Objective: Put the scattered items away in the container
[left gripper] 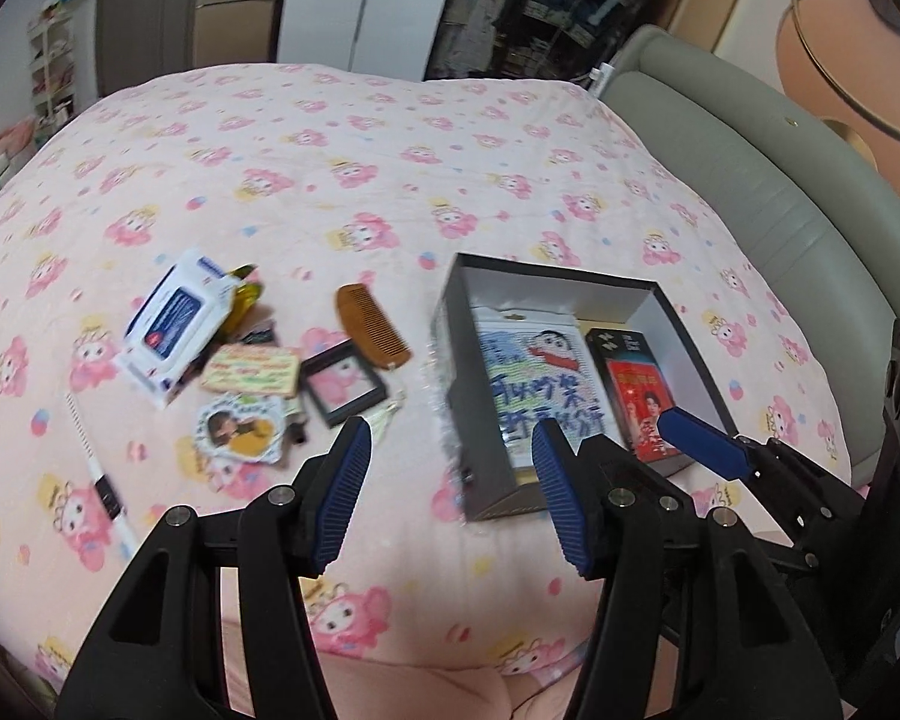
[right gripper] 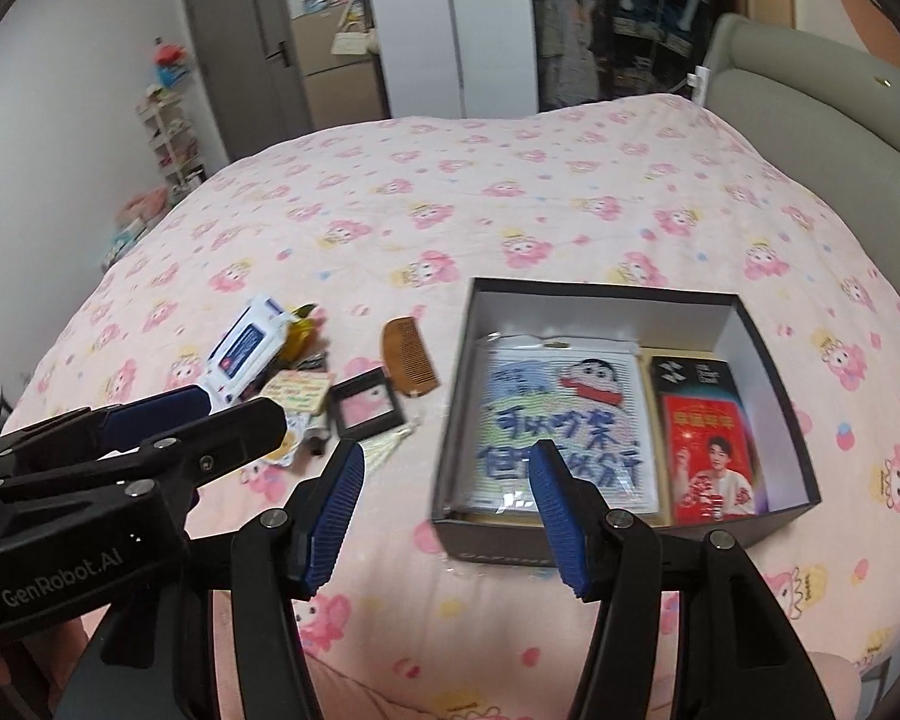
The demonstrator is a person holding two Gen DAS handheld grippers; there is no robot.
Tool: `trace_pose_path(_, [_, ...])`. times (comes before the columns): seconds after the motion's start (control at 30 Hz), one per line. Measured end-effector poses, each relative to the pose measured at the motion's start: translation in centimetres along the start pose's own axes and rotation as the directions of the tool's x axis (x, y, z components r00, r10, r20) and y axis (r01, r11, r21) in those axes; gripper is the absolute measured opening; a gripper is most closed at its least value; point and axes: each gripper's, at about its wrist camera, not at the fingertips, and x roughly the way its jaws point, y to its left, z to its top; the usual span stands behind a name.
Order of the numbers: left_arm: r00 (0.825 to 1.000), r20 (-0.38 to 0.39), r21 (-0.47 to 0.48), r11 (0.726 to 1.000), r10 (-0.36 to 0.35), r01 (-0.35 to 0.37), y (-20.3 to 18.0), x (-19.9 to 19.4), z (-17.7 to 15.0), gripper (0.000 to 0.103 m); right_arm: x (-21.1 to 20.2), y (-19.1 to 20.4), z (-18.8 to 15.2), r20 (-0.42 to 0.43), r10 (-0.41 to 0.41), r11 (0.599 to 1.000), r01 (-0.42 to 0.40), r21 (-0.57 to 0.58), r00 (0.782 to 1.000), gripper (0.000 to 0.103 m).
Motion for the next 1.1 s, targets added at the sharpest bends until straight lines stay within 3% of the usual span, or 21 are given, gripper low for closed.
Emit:
trace_pose_path(0.37, [0.998,-0.012,-0.149,0.987,0.063,-0.064,8.2,-0.3,-2.9,0.057,3.4,5.7,-1.2,-0.045,0.080,0.993,-0.083,-0.081,0.996,0.054])
trace_pose_path(0.53, [0.996,-0.042,-0.253,0.964,0.072,-0.081,12.2,0.9,-4.1,0.056,6.5,7.1,-1.6,-0.103,0.114,0.990,-0.122,-0.075,0.988,0.054])
trace_pose_path(0.73, [0.992,-0.112,-0.371,0.924,0.053,-0.091,16.3,4.9,-4.4,0.054,10.3,8.5,-2.1,-0.167,0.135,0.984,-0.151,-0.091,0.977,0.054])
trace_pose_path(1.1, [0.972,-0.234,-0.460,0.877,0.032,-0.140,21.0,12.9,-2.1,0.051,17.3,9.6,-1.5,-0.266,0.144,0.980,-0.174,-0.096,0.953,0.054])
